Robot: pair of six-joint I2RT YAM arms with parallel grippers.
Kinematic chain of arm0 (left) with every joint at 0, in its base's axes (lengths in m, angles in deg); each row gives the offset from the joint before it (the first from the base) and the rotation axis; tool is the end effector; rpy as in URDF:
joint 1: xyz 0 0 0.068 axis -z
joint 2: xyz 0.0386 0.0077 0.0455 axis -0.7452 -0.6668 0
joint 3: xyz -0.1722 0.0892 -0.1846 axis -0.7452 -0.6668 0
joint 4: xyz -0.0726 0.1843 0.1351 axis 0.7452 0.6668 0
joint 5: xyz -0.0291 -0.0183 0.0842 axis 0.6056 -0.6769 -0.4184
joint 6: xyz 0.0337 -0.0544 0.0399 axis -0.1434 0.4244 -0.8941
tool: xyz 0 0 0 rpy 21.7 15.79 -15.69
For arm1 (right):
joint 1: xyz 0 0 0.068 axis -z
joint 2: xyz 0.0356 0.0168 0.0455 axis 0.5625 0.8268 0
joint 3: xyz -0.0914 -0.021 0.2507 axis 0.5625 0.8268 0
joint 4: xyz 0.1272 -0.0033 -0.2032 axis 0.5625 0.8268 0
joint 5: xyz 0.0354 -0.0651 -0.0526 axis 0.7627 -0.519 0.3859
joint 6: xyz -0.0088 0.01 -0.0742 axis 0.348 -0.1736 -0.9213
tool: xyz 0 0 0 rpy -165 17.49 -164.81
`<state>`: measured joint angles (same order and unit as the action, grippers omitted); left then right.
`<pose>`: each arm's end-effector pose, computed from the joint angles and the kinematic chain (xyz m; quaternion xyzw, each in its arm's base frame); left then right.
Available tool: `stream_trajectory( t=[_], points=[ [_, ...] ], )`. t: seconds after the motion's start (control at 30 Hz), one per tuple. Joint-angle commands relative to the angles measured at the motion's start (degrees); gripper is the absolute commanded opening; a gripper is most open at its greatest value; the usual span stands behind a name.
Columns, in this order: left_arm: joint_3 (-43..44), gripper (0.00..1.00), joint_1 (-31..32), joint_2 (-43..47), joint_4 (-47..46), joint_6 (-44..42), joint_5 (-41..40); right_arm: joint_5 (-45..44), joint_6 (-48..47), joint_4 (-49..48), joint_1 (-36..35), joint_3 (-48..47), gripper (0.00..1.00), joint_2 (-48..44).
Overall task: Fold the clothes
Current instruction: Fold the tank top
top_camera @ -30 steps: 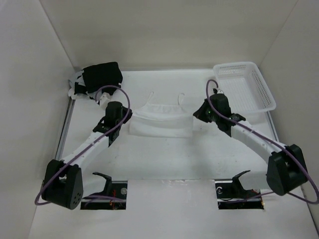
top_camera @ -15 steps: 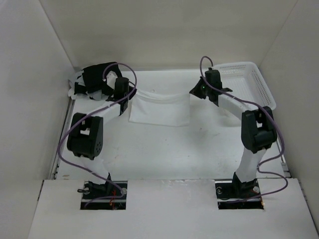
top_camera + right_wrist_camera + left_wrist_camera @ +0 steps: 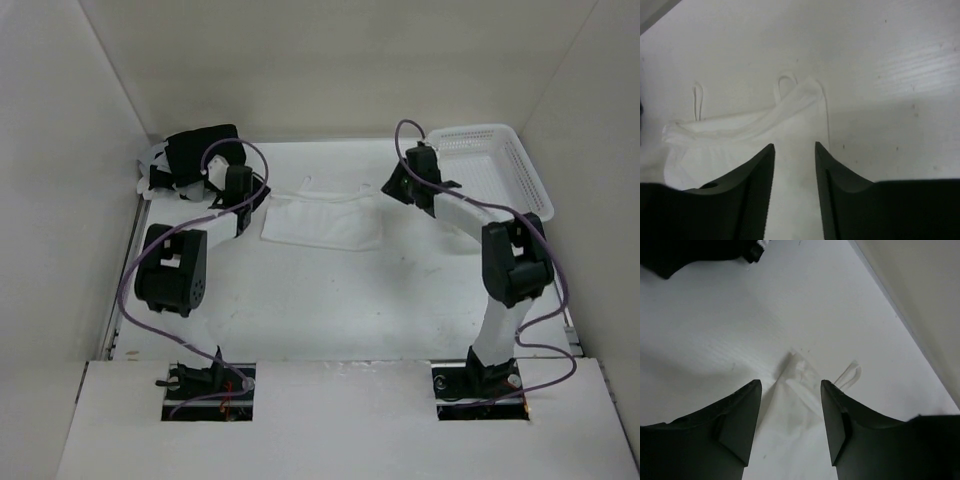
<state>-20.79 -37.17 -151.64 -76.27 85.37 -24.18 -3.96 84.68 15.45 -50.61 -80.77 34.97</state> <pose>0.4056 -0.0632 0.1829 -0.3704 0.7822 -0.1722 0.4704 0.4239 0.1236 0.2078 0.1729 0.8779 0.1979 0.4003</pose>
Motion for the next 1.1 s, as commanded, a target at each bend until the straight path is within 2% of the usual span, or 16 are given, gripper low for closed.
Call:
stream_trajectory(
  t=[0.0,0.03,0.07,0.13,0.2,0.33,0.43,0.57,0.73,0.83,0.97,1.07],
  points=[
    [-10.9,0.42,3.4,11.1,-4.3,-2.0,-2.6,-6.8,-0.9,-6.6,-4.4,12.1,0.21,-12.1],
    [-14.7,0.38,4.1,13.2,-4.6,-1.8,-2.9,-6.8,-0.5,-7.5,-5.1,15.1,0.07,-13.7],
    [-16.5,0.36,4.8,14.2,-4.9,-1.7,-3.2,-6.6,0.1,-7.9,-5.8,17.8,0.00,-15.1],
    [-21.9,0.33,5.9,16.6,-5.1,-2.1,-3.2,-5.8,0.8,-9.5,-7.6,23.7,0.00,-18.0],
    [-24.7,0.33,6.1,17.6,-5.8,-2.9,-2.5,-6.0,1.3,-10.5,-8.9,27.7,0.08,-19.9],
    [-27.8,0.39,5.1,17.2,-7.4,-2.8,-0.7,-6.3,1.7,-13.1,-9.7,34.1,0.37,-23.4],
    [-27.5,0.39,4.0,14.6,-8.2,-2.1,0.4,-6.0,1.9,-13.6,-9.2,35.5,0.43,-22.6],
    [-28.1,0.39,3.2,12.7,-9.7,0.4,2.4,-5.0,1.6,-13.9,-9.4,35.0,0.43,-20.7],
    [-28.7,0.29,2.9,11.7,-10.9,0.8,2.8,-3.5,1.3,-15.4,-9.7,33.8,0.48,-19.2],
    [-28.7,0.24,2.9,11.3,-11.4,0.8,3.1,-3.2,1.7,-15.6,-9.7,32.6,0.47,-17.0],
    [-28.9,0.17,3.0,11.0,-11.9,0.9,3.1,-3.9,1.9,-16.2,-9.3,32.2,0.35,-16.5],
    [-29.1,0.15,3.2,11.5,-12.0,1.2,2.7,-4.4,1.8,-16.2,-9.1,32.1,0.21,-16.0]
  ],
)
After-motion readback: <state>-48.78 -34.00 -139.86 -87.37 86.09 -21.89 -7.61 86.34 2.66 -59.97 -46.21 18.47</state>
